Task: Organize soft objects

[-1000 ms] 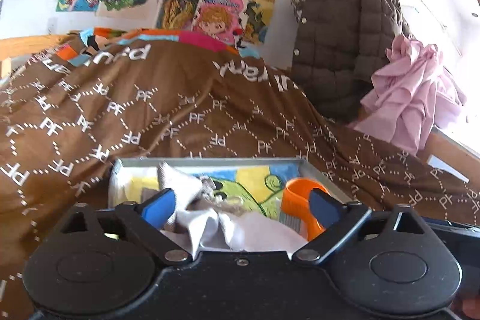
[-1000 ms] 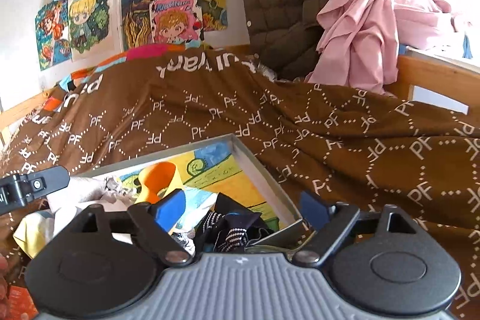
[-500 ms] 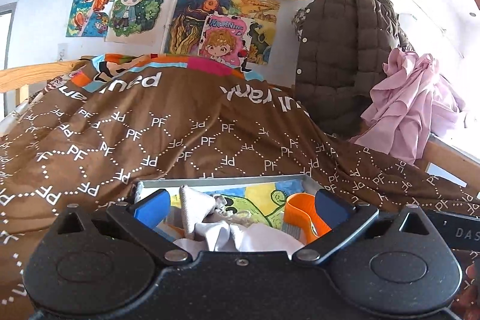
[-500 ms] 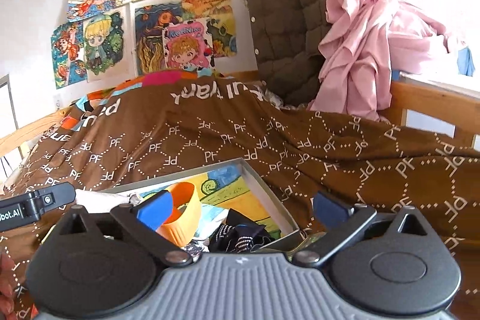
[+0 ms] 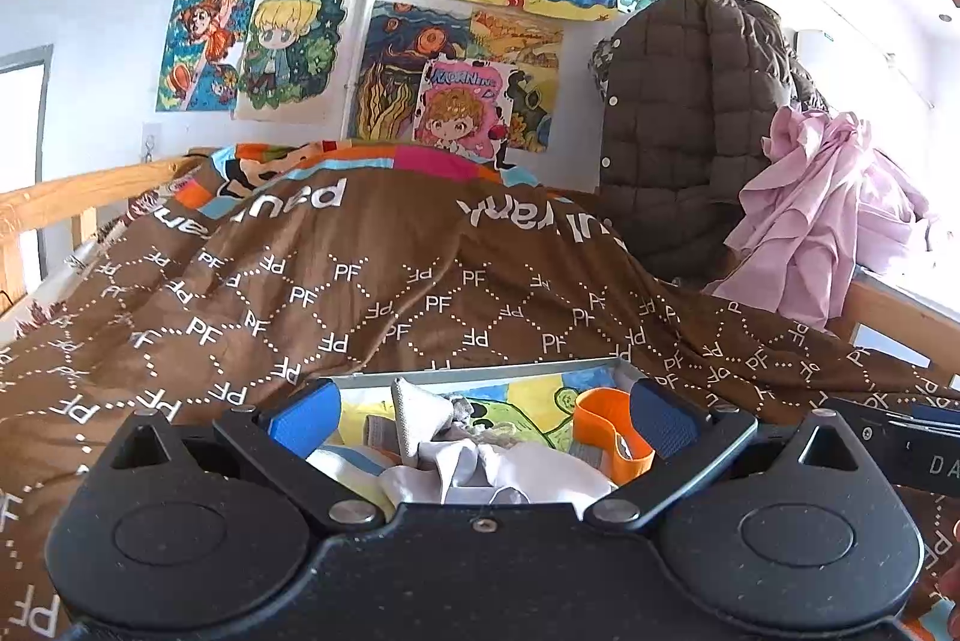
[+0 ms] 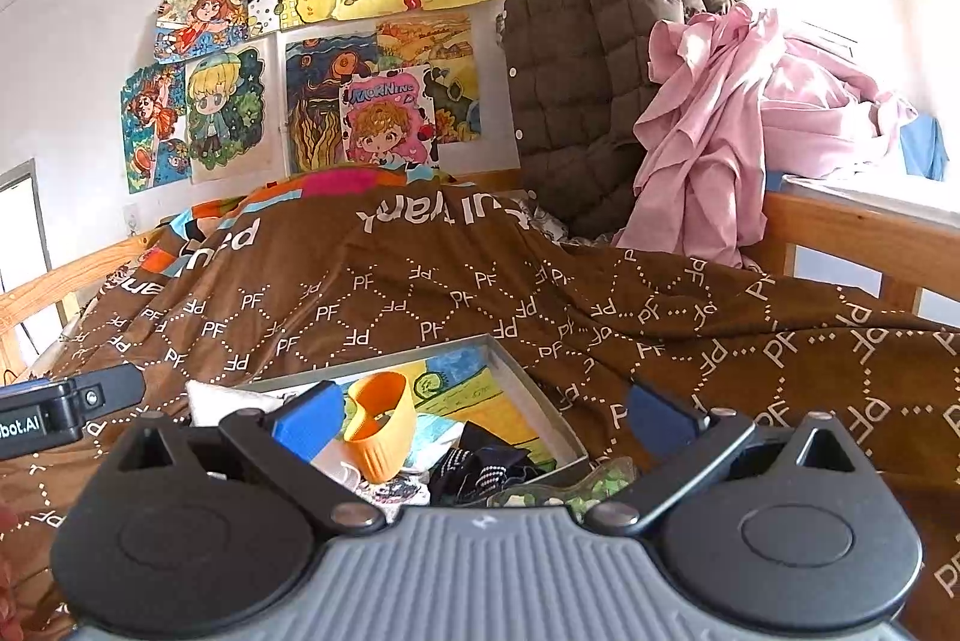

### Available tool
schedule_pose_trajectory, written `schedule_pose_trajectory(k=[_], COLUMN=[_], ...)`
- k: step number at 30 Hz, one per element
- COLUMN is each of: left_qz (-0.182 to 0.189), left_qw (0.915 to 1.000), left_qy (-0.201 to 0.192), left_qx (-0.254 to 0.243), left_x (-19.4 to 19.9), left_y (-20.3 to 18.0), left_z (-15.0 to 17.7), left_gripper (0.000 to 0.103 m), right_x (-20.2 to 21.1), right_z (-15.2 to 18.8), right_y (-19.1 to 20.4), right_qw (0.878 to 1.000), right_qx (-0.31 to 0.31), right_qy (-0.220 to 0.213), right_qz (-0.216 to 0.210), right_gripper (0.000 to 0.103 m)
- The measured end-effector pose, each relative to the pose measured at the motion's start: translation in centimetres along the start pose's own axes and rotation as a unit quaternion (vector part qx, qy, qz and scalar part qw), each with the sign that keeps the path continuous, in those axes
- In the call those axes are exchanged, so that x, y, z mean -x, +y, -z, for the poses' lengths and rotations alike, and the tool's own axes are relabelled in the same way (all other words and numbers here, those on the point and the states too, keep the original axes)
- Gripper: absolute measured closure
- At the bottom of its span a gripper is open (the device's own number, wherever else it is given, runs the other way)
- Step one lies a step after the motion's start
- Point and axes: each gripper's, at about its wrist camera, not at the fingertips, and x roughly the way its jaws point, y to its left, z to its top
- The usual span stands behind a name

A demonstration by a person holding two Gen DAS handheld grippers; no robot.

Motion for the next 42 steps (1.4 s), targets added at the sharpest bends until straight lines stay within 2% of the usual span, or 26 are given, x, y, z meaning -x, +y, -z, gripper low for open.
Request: schedule_pose_trajectory(k=[11,29,42], left_qz=[-0.003,-0.009,-0.019], left_qw=[1.0000,0.9996,0.9992], left_qy=[0.001,0.014,0.026], left_qx=[-0.007,-0.024,-0.025], left_x=[2.7,4.8,7.2], left_y=[-0.2,-0.4,-0.4], left_z=[0.3,1.8,3.3], left_gripper=[0.001,0.001,0.001], right_x=[2.2,4.1,7.3], right_z=[0.6,1.1,3.0], right_y=[0.3,-0.2,-0.3], right_qw=[1.000,1.000,1.000], right_qx=[0.000,-0.012,-0.013], right_qy=[-0.001,-0.005,0.009], right_qz=[-0.001,-0.001,-0.001], right_gripper=[0.000,0.000,0.000])
